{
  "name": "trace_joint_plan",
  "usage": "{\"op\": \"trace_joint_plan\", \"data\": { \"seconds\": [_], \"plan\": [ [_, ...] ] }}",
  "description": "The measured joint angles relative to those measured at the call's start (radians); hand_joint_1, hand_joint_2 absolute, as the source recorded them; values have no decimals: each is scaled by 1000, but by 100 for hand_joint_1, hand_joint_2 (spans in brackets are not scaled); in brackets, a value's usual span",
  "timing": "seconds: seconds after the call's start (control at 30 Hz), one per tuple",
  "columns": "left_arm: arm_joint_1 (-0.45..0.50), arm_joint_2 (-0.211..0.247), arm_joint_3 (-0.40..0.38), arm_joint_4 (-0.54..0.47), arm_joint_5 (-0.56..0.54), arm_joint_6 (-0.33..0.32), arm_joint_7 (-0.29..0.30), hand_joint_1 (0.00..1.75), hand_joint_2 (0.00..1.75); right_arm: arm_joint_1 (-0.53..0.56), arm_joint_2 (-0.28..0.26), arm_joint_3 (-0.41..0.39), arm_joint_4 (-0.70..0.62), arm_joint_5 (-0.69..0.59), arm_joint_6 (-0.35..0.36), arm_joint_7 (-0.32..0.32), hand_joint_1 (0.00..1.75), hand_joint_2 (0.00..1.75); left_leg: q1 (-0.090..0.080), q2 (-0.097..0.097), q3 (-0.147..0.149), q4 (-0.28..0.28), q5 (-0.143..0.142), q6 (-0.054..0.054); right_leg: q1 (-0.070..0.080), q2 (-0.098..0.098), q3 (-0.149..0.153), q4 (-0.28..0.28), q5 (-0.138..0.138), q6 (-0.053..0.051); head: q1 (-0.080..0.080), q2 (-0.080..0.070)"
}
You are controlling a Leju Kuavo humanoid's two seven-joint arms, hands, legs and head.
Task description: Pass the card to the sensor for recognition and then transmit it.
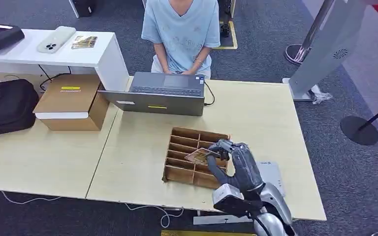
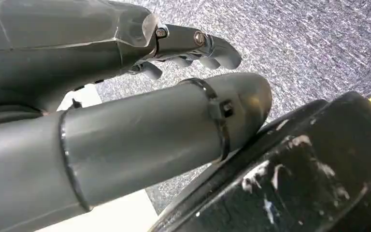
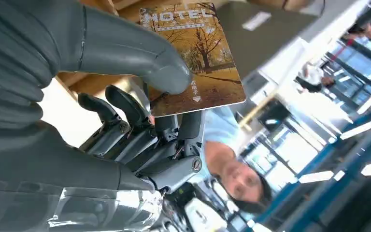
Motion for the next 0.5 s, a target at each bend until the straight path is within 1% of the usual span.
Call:
{"op": "trace_joint_plan", "data": {
  "seconds": [0.07, 0.13, 0.23, 0.27, 0.33, 0.37, 0.5],
  "plan": [
    [-1, 0, -2, 0, 0, 0, 0, 0, 0, -34, 0, 0, -6, 45, -34, 6, 175, 175, 0, 0, 0, 0, 0, 0, 0, 0, 0, 0, 0, 0, 0, 0],
    [-1, 0, -2, 0, 0, 0, 0, 0, 0, -71, 2, 0, -9, 118, -86, 31, 175, 175, 0, 0, 0, 0, 0, 0, 0, 0, 0, 0, 0, 0, 0, 0],
    [-1, 0, -3, 0, 0, -2, 0, 0, 0, -135, 5, 7, -8, 334, -190, 109, 175, 175, 0, 0, 0, 0, 1, 0, 0, 0, 0, 0, 1, 0, 0, 0],
    [-1, 0, -3, 0, 0, -2, 0, 0, 0, -161, 6, 12, -6, 391, -210, 134, 175, 175, 0, 0, 0, 0, 1, 0, 0, 0, 0, 0, 1, 0, 0, 0],
    [-3, 0, -10, 0, 0, -2, 0, 0, 0, -222, 9, 25, 7, 486, -232, 188, 175, 175, 0, 0, 0, 0, 1, 0, 0, 0, 0, 0, 1, 0, 0, 0],
    [-3, 0, -13, 0, 0, -2, 0, 0, 0, -255, 10, 31, 19, 511, -234, 203, 175, 175, 0, 0, 0, 0, 1, 0, 0, 0, 0, 0, 1, 0, 0, 0],
    [-4, 0, -19, 0, 0, -7, 0, 0, 0, -378, 16, 53, 82, 555, -233, 230, 175, 175, 0, 0, 0, 0, 2, 0, 0, 0, 1, 1, 1, 0, 0, 0]
  ]
}}
